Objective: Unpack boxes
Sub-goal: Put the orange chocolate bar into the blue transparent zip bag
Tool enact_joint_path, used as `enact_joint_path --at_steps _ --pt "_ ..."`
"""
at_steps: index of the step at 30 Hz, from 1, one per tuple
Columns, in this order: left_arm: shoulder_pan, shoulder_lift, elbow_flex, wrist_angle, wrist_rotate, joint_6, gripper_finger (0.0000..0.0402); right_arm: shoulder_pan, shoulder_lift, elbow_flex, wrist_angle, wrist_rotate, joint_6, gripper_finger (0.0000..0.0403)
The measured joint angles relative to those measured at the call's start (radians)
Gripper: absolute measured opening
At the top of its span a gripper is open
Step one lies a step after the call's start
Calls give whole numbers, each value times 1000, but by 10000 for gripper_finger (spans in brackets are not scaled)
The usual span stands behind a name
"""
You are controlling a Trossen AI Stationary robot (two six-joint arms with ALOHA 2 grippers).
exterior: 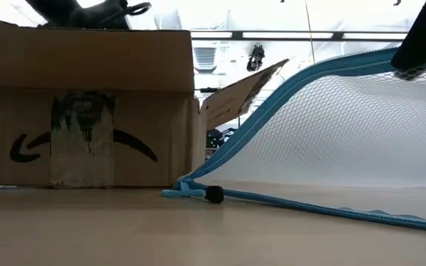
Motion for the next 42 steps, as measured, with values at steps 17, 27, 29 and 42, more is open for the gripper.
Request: enact_joint_path --at_steps 17,27,29,42 --pt "3 23 28 -90 139 14 56 0 0 0 0 0 0 0" --pt "3 73 23 3 158 25 229 0 0 0 0 0 0 0" --pt "3 105 23 9 158 32 245 0 0 0 0 0 0 0" --pt "3 228 25 34 204 57 80 0 0 0 0 0 0 0"
